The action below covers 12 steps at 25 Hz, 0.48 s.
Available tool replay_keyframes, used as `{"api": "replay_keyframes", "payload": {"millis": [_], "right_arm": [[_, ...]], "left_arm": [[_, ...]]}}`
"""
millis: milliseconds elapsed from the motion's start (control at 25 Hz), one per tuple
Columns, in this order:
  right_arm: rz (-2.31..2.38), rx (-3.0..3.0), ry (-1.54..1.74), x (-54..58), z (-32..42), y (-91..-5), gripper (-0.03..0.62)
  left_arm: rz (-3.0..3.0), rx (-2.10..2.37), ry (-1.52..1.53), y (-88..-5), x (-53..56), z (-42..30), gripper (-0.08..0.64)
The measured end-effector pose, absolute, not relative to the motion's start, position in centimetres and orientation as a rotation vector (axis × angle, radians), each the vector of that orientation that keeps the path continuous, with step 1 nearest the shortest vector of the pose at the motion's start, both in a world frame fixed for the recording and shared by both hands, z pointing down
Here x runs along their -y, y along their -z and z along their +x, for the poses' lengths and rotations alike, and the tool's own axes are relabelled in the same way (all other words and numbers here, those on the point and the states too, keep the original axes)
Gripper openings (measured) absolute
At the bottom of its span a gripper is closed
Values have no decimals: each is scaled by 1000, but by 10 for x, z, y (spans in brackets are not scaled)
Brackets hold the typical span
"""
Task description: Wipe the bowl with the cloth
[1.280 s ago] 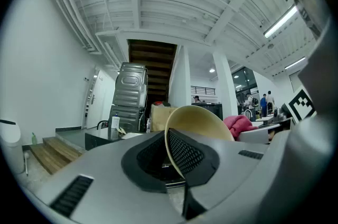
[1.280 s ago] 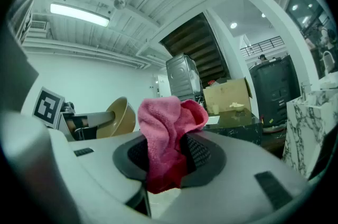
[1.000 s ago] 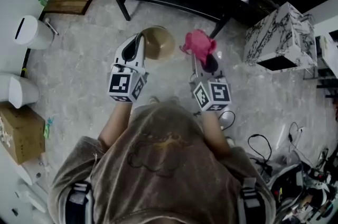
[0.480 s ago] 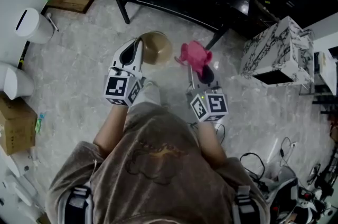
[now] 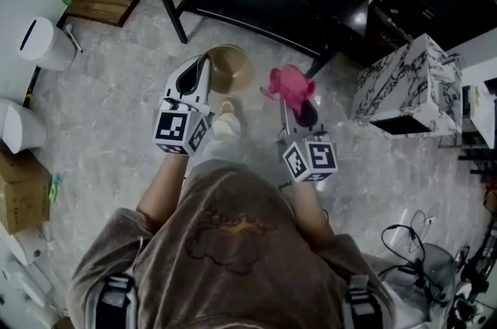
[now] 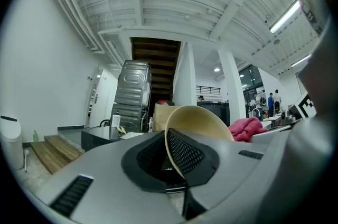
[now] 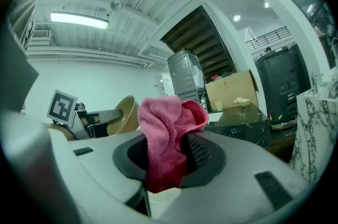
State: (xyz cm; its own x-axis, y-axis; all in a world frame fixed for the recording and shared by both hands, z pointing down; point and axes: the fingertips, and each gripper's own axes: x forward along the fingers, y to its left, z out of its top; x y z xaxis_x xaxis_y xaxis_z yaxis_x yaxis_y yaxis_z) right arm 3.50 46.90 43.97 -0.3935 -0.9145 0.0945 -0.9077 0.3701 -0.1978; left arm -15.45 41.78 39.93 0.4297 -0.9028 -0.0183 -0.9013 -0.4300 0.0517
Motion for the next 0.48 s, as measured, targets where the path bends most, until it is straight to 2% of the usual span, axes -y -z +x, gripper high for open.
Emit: {"api": "replay_keyframes", "payload": {"millis": [480], "right_arm": [[-1691,-2581,349,-347,39,-437,115]], "left_arm": [[2621,1623,78,-401,-299,-146,17]]}}
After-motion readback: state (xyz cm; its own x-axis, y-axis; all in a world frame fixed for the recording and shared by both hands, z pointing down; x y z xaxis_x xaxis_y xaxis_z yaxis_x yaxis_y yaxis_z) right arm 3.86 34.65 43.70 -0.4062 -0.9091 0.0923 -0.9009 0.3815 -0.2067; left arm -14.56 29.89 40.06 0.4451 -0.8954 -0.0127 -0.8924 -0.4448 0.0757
